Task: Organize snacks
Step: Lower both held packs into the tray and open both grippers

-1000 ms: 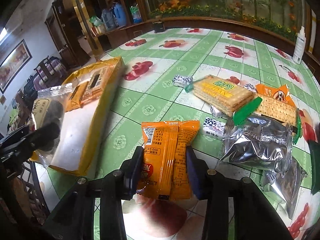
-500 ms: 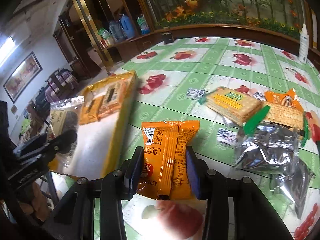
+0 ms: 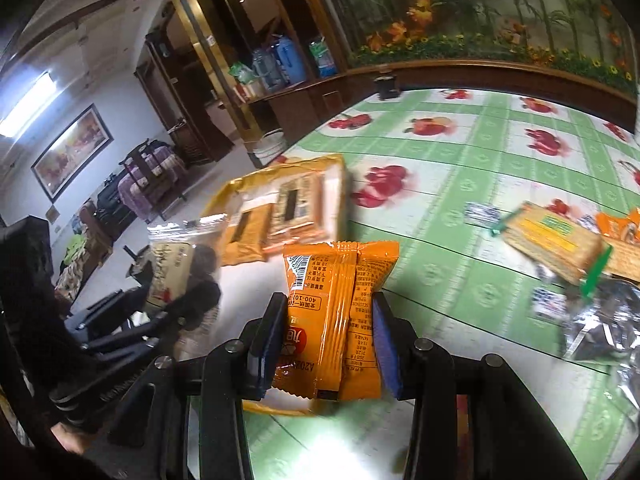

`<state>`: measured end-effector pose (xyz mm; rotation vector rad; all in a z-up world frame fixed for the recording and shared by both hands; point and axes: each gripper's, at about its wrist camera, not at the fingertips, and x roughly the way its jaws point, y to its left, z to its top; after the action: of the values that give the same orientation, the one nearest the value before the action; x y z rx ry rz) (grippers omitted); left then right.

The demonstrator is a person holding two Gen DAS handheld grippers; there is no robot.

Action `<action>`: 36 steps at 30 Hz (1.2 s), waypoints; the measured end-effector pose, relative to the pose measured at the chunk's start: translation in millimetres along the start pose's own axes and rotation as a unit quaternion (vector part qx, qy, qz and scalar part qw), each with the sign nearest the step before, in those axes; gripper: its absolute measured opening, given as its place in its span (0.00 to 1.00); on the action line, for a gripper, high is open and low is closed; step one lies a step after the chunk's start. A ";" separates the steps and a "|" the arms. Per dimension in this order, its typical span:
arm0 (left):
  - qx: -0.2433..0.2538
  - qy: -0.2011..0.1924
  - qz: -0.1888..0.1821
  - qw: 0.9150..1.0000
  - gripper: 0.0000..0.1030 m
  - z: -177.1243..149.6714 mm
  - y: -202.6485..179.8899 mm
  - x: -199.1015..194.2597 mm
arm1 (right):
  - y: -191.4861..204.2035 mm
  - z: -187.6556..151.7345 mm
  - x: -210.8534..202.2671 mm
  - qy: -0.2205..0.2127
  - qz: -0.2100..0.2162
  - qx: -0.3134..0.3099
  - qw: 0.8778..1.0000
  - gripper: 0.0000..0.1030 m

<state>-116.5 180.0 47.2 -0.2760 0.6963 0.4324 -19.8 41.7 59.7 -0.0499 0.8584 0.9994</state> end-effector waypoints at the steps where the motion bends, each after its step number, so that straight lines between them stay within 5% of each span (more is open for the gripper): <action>1: -0.005 0.001 0.002 1.000 0.51 -0.4 4.2 1.0 | 4.7 1.1 3.3 0.000 0.004 -0.002 1.000 0.41; 20: -0.020 0.033 0.015 0.999 0.51 -12.2 21.5 24.7 | 33.8 13.6 77.0 0.059 0.018 -0.015 0.998 0.41; 36: 0.006 0.041 0.041 0.998 0.51 -13.8 10.9 30.3 | 43.5 5.2 88.6 0.058 -0.016 -0.053 0.997 0.43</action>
<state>-108.6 193.1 15.7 -0.2563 0.7919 0.4964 -27.1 131.9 19.9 -0.2134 0.9072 1.0180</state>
